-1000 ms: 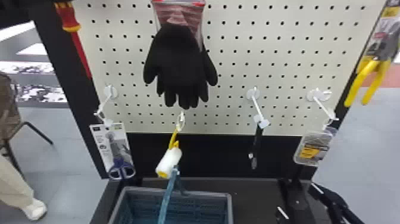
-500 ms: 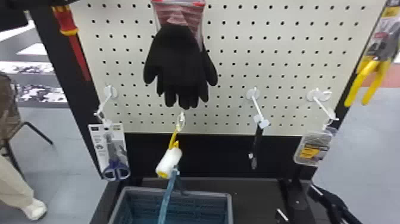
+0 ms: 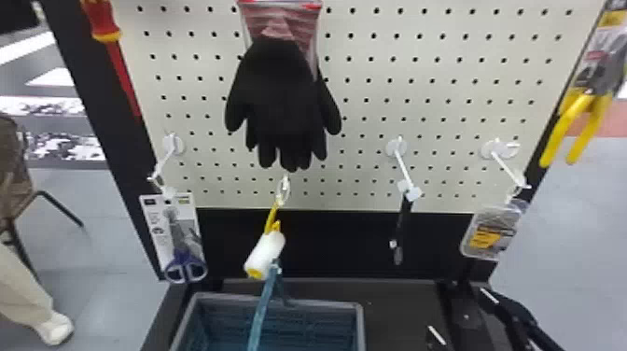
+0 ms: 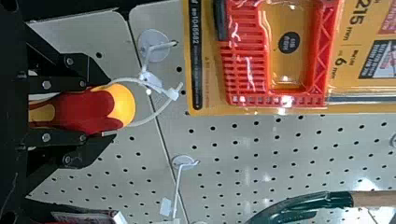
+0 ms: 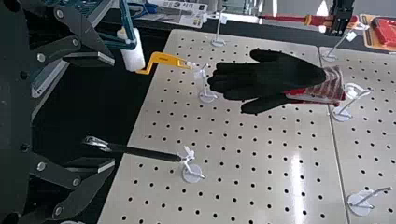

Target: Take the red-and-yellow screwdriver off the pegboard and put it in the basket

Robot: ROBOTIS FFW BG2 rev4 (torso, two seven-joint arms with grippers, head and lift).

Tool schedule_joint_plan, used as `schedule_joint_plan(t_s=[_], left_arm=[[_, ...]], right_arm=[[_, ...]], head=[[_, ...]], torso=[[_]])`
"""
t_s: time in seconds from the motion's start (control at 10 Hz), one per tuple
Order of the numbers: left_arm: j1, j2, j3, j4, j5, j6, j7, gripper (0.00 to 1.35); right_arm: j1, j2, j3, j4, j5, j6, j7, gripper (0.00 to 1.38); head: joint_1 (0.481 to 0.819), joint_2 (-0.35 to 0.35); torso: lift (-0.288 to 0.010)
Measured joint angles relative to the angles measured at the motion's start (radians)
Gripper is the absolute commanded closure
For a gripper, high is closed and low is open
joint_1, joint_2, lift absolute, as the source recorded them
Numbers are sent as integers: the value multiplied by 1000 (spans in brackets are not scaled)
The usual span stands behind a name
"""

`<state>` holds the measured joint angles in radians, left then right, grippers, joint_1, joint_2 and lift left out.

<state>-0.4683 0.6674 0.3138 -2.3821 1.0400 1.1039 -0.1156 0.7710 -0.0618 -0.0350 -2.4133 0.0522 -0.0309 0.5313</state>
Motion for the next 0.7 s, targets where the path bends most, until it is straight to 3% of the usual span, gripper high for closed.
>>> schedule_joint_plan(t_s=[0.7], left_arm=[[39, 7, 27, -63, -4, -1, 27, 1024]], right_arm=[[11, -4, 1, -6, -2, 16, -1, 496]], head=[[549, 0]], torso=[[-100]])
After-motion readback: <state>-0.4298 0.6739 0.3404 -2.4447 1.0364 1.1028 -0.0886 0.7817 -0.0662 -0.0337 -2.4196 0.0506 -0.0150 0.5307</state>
